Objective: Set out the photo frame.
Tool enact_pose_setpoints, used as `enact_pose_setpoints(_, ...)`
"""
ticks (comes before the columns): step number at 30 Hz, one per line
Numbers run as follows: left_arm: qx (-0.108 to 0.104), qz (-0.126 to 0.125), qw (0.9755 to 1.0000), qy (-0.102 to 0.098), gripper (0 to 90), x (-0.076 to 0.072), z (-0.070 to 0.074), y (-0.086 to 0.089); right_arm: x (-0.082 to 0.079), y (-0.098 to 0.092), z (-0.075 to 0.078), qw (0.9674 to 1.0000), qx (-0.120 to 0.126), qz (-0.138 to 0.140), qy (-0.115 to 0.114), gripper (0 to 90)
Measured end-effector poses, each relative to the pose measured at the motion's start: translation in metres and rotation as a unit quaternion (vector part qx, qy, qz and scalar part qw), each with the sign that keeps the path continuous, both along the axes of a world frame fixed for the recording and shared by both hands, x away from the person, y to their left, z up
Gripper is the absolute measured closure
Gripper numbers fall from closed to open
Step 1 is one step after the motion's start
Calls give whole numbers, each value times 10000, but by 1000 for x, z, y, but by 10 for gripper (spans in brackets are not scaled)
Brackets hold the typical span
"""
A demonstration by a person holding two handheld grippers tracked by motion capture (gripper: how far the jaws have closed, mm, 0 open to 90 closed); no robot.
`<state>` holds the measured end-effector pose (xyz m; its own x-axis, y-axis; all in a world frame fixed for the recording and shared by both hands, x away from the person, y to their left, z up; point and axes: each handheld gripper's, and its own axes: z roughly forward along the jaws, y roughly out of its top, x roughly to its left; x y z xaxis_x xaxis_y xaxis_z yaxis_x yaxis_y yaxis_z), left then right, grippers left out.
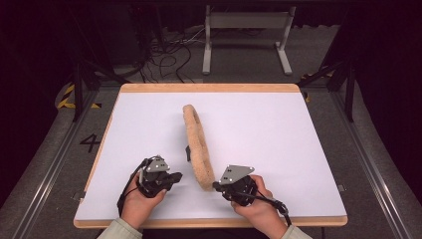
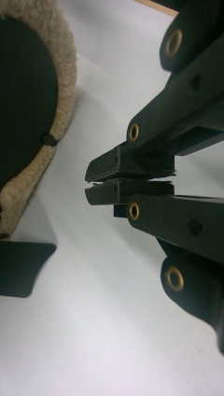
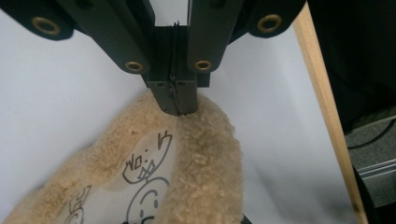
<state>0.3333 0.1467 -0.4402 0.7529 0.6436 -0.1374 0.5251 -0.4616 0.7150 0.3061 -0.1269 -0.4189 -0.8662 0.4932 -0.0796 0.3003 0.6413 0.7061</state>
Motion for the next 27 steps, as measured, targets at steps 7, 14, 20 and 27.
enact_pose_setpoints(7,-20,116,9999,28,860,-12,2,10,-2,19,-2,9993,98,350,61,900)
enact_pose_setpoints(14,100,348,9993,126,850,-18,-2,21,0,40,-5,9977,149,651,97,900)
enact_pose_setpoints(20,58,642,9978,138,849,-24,-3,37,1,55,-7,9965,164,817,59,900)
enact_pose_setpoints(27,27,916,9955,221,849,-33,-5,52,5,79,-12,9952,74,979,13,900)
